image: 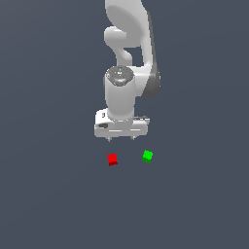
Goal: Stack the red cube on top of the green cube.
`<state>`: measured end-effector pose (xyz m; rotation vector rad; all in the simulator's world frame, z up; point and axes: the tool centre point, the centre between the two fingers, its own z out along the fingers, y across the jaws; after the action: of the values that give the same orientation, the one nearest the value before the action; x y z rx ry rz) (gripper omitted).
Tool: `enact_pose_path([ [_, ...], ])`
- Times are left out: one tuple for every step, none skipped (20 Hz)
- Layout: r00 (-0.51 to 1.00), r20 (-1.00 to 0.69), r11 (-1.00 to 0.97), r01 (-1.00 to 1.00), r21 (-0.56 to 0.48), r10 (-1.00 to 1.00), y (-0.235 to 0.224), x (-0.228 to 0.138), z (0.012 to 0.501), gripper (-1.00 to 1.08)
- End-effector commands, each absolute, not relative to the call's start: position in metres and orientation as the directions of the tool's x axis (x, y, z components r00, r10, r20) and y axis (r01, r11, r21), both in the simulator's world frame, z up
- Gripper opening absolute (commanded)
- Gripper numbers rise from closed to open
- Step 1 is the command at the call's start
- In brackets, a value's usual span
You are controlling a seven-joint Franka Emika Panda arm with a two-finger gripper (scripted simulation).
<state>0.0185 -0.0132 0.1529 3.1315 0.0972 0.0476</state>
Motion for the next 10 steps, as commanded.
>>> enact_pose_path([
  [0.996,0.025,-0.996,0.089,0.008,0.089,-0.022,0.023,0.139,1.00],
  [0.995,0.022,-0.995,0.101,0.007,0.101,-0.025,0.026,0.133,1.00],
  [0.993,0.020,-0.993,0.114,0.006,0.114,-0.029,0.028,0.126,1.00],
  [0.992,0.018,-0.992,0.128,0.005,0.128,-0.033,0.031,0.119,1.00],
  [0.990,0.016,-0.990,0.140,0.005,0.140,-0.036,0.033,0.113,1.00],
  [0.988,0.014,-0.988,0.152,0.004,0.152,-0.040,0.036,0.107,1.00],
  [0.987,0.012,-0.987,0.163,0.003,0.163,-0.043,0.038,0.102,1.00],
  [0.985,0.010,-0.985,0.173,0.003,0.173,-0.045,0.040,0.096,1.00],
  [0.983,0.008,-0.983,0.183,0.002,0.183,-0.048,0.043,0.092,1.00],
  [0.982,0.007,-0.982,0.191,0.001,0.191,-0.050,0.045,0.088,1.00],
])
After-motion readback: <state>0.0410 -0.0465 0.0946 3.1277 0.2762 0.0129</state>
